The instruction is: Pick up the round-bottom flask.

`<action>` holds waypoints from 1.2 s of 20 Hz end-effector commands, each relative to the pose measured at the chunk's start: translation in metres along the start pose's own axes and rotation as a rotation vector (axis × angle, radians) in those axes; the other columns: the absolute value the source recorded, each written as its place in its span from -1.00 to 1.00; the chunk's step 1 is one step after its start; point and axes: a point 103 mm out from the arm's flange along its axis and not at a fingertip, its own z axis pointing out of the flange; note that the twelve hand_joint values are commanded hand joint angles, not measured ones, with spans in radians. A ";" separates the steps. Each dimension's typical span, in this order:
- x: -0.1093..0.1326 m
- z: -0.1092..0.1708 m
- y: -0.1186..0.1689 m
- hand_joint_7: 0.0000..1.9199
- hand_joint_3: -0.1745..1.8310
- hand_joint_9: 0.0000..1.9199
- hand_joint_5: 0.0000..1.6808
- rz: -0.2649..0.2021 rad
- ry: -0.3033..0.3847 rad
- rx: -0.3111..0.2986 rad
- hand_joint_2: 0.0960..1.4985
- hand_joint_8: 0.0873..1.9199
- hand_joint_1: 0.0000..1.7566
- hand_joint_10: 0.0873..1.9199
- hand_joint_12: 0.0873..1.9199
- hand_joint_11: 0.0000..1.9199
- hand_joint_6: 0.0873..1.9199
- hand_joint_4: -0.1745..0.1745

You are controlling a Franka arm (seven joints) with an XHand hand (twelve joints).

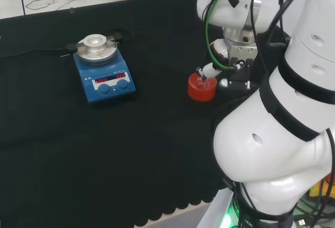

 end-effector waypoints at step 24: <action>-0.023 0.039 0.035 -0.62 -0.22 -0.40 -0.21 -0.020 0.028 -0.092 -0.18 -0.35 -0.01 -0.40 0.40 -0.78 -0.45 -0.41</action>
